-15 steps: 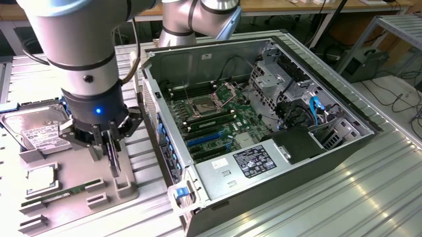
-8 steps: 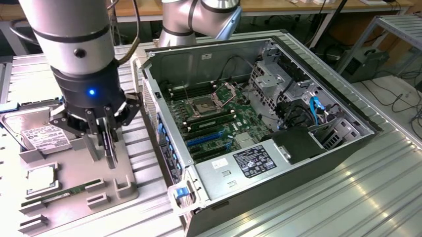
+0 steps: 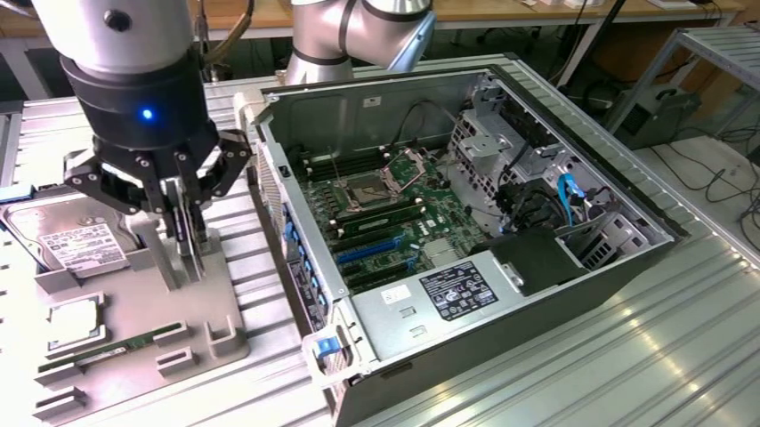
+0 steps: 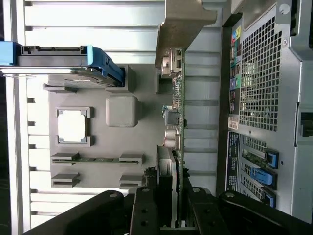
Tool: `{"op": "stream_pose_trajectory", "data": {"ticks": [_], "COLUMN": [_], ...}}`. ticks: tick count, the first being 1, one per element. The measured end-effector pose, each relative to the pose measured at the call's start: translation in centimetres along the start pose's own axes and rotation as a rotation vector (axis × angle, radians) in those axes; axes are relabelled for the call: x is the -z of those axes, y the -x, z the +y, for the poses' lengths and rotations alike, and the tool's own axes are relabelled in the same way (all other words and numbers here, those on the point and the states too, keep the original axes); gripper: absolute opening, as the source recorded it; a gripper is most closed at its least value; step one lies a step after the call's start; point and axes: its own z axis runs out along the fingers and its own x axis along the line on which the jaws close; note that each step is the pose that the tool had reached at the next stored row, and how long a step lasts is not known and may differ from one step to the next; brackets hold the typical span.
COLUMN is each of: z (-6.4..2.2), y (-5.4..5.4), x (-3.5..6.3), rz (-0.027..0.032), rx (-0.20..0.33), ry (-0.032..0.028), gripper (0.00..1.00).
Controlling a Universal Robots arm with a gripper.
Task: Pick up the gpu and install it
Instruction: 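Pick up the gpu and move the gpu toward the slot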
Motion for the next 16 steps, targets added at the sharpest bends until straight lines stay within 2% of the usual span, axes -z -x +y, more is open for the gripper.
{"op": "stream_pose_trajectory", "data": {"ticks": [8, 16], "z": [0.02, 0.04], "y": [-0.1, -0.1], "x": [3.56, 6.45], "rz": [0.0001, 0.0003], "rx": [0.000, 0.000], "ry": [-0.0005, -0.0024], "gripper": [0.28, 0.28]}}
